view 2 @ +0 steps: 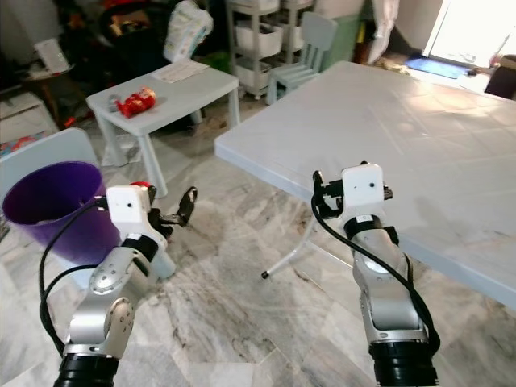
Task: Picking trash to rubbish bin
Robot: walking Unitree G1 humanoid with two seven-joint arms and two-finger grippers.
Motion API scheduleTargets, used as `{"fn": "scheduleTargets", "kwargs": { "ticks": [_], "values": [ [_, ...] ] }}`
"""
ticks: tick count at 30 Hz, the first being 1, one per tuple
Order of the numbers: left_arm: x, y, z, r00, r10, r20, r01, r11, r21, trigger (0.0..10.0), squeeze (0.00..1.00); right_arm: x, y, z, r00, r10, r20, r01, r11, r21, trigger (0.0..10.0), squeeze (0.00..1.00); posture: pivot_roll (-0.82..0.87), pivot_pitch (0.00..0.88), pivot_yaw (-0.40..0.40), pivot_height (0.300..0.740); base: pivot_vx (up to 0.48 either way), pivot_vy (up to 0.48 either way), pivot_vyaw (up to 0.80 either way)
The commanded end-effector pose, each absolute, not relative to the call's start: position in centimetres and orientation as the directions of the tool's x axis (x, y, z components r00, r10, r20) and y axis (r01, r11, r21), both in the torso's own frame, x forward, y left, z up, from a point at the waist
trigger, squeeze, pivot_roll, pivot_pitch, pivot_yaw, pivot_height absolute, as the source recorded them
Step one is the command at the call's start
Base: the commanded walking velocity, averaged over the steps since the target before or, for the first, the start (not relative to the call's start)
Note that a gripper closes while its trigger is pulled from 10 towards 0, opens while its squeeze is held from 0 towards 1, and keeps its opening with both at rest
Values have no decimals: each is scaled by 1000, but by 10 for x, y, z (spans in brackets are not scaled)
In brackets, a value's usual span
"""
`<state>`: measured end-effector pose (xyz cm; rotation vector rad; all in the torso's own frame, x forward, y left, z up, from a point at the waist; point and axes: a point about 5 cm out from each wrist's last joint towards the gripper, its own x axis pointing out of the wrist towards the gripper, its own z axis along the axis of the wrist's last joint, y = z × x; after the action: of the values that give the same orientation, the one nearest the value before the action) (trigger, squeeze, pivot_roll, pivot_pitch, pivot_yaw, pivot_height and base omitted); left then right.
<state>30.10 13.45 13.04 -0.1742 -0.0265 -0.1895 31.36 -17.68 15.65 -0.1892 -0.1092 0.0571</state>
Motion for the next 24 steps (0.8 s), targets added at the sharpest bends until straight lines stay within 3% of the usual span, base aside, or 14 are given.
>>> {"fn": "scheduleTargets", "kwargs": {
  "ticks": [1, 24],
  "values": [
    [302, 135, 130, 983, -182, 31, 185, 967, -173, 10000, 0, 315, -178, 161, 991, 63, 115, -40, 980, -195, 10000, 0, -48, 21, 10, 740, 0, 0, -800],
    [305, 141, 129, 988, -151, 14, 150, 966, -211, 10000, 0, 315, -177, 162, 991, 64, 116, -41, 981, -192, 10000, 0, -48, 22, 11, 740, 0, 0, -800]
  ]
}}
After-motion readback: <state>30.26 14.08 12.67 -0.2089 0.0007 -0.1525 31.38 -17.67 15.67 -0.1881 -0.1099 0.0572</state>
